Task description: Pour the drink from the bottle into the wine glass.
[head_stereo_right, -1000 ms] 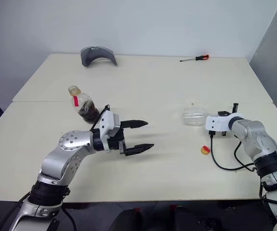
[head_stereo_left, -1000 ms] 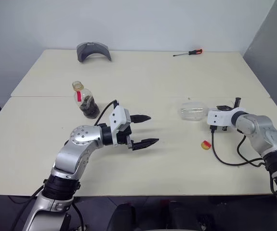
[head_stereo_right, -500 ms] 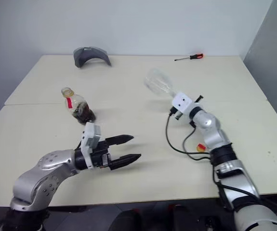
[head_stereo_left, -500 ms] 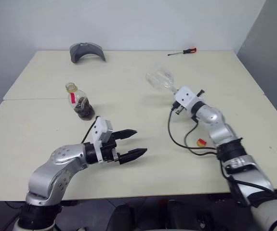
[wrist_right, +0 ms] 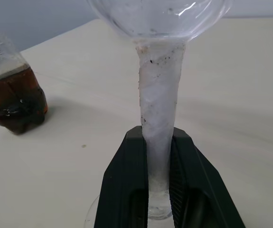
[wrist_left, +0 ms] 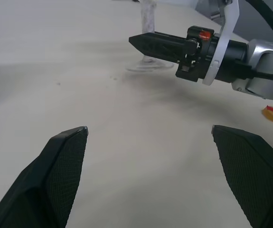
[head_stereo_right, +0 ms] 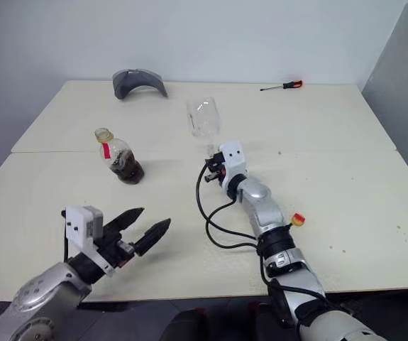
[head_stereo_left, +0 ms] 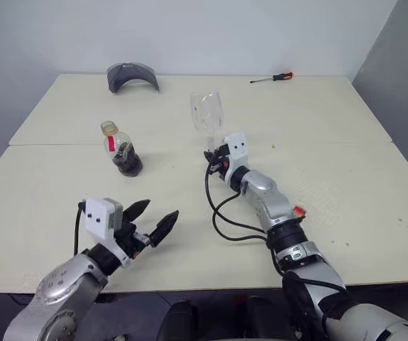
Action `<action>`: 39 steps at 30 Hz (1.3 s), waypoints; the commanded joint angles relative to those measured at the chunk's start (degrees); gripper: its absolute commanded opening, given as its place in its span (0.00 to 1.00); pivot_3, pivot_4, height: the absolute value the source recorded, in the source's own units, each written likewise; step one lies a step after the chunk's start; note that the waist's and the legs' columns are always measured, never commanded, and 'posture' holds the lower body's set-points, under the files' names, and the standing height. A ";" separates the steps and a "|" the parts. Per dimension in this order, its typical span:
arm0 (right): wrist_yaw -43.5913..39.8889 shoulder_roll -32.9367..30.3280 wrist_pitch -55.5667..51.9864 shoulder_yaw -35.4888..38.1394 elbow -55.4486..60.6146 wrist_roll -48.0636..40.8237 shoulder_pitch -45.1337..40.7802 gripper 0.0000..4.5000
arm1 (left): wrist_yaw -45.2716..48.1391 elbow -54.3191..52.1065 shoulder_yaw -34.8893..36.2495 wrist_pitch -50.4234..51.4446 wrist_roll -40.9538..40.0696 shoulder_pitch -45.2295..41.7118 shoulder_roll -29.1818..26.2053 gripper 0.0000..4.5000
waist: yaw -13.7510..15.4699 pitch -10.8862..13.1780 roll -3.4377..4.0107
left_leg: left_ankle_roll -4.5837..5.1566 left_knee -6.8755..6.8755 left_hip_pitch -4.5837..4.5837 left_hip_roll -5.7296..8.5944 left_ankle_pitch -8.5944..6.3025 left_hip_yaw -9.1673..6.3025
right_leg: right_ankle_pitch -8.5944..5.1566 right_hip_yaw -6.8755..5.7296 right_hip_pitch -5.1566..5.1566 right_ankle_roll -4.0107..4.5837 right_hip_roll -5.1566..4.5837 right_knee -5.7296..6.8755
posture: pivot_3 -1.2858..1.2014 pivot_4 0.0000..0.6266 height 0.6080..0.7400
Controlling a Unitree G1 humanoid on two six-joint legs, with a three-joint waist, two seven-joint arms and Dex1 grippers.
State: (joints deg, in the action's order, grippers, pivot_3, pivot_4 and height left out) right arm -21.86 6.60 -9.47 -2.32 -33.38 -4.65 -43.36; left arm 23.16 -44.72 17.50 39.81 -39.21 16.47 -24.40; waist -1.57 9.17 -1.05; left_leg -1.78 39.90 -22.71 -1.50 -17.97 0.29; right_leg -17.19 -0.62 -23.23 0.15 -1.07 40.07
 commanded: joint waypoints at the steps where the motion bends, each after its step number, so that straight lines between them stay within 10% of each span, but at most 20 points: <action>1: 0.98 0.70 4.66 -0.03 -1.61 -0.03 0.00 0.05 | -1.05 -4.05 -0.06 -1.79 -0.03 2.61 0.34 1.00 | -0.02 0.00 0.00 | 0.00 0.00 0.00 0.00 0.00 0.01 | 0.00 0.00 0.00 0.00 0.00 -0.01 | 0.52 0.24 1.00; 23: -0.70 -9.78 -11.61 -6.02 18.31 2.36 12.75 0.05 | 5.55 5.61 -2.52 -12.14 3.47 3.74 -0.25 1.00 | 0.15 -0.18 0.00 | 0.19 -0.06 0.10 0.02 -0.11 0.01 | -0.01 0.00 0.09 0.00 0.01 -0.07 | 0.52 0.24 1.00; 39: 2.86 -2.79 -1.23 -3.03 3.81 0.52 -1.01 0.05 | 4.51 5.74 -2.24 -12.76 3.24 2.32 -0.72 1.00 | -0.21 -0.14 0.03 | 0.21 -0.12 0.09 -0.02 -0.12 0.03 | -0.01 0.01 0.02 0.01 0.06 -0.06 | 0.52 0.24 1.00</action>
State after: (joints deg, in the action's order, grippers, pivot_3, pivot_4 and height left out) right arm -19.52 2.97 -13.97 -6.03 -29.88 -3.45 -42.13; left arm 28.03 -37.50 14.83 27.23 -35.49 19.24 -24.66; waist -1.78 9.04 -1.02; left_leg -1.58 39.77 -22.62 -1.52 -18.08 0.32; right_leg -17.20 -0.61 -23.22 0.15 -1.01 40.00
